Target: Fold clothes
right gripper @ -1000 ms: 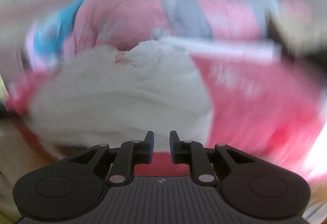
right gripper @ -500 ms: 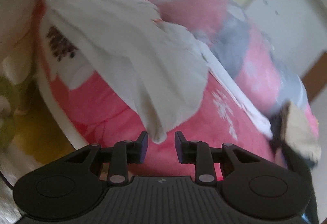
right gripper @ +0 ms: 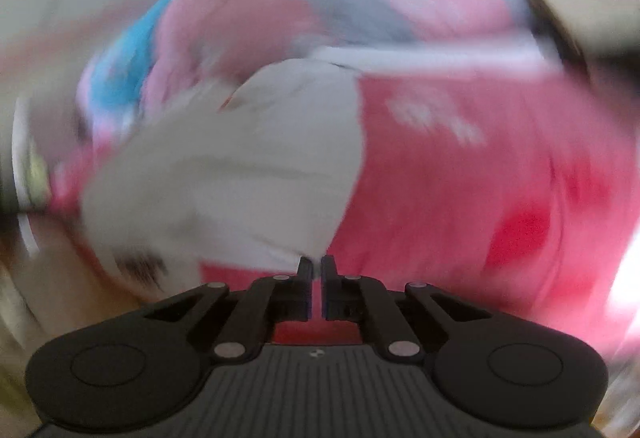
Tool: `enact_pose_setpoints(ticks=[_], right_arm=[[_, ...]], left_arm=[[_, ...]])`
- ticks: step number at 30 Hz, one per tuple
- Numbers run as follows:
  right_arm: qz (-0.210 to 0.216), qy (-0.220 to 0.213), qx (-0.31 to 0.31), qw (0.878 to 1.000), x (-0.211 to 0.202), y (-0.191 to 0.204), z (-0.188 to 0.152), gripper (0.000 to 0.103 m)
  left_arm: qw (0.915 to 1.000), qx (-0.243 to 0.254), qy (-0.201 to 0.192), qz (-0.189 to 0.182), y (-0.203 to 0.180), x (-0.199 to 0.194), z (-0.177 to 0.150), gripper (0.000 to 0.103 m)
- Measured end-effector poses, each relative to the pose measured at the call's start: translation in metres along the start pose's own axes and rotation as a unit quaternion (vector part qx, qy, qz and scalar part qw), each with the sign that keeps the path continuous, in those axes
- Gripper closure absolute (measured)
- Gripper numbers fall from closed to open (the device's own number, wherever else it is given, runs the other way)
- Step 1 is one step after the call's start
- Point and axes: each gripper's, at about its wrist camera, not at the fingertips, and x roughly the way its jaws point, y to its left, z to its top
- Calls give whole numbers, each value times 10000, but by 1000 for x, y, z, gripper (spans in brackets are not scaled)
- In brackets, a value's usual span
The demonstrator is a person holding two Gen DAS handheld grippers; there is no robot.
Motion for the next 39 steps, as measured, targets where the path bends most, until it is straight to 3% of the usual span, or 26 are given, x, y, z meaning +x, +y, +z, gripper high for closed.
enact_pose_setpoints(ticks=[1,3,5,9,12,17,18,19,20,23,25,28,29,30,33,39], right_arm=[[214,51,756,9969,-1,-14,4,100],[484,277,2245,9729,4,-47,1,101],[363,356,2619,9638,6,-60,-4,103],[-904,278,1527,9837,-1,-40,0,103],[-989,34,1265,9870,-12,-29,4,103],[298,-1,1545,9876,-11,1,6,100],[614,39,1810,9816,-3,5,4,89],[870,87,2073,9744,7,8,0,68],[1067,137,2336,9664,19,8,-3,61],[1412,253,3052,9414,54,7,-12,61],[1546,214,3460,9252,72,4,-17,61],[1470,175,3722,9163,87,1,-18,70],[1459,150,3699,9174,89,3,-17,74],[1449,124,3674,9186,91,5,-17,88],[1335,19,3535,9258,91,8,-17,101],[1299,31,3322,9342,78,15,-15,102]], left_arm=[[10000,12,-3,-9,0,0,0,90],[10000,32,-11,-30,0,1,0,90],[10000,36,-15,-60,1,1,0,90],[9999,22,-12,-135,4,1,0,90],[9998,1,-1,-178,5,1,0,90],[9997,-30,-46,-251,8,0,-1,90],[9996,-57,-61,-272,9,-1,-2,90],[9995,-75,-68,-295,10,-1,-2,90],[9994,-92,-73,-318,10,-1,-3,90],[9991,-130,-82,-393,13,-2,-3,90],[9989,-138,-81,-451,15,-2,-3,90],[9984,-152,-85,-539,19,-3,-3,90],[9982,-161,-90,-567,19,-4,-4,90],[9980,-177,-92,-600,20,-5,-4,90],[9972,-234,-90,-707,24,-6,-5,93],[9954,-325,-103,-898,29,-15,-6,96]])
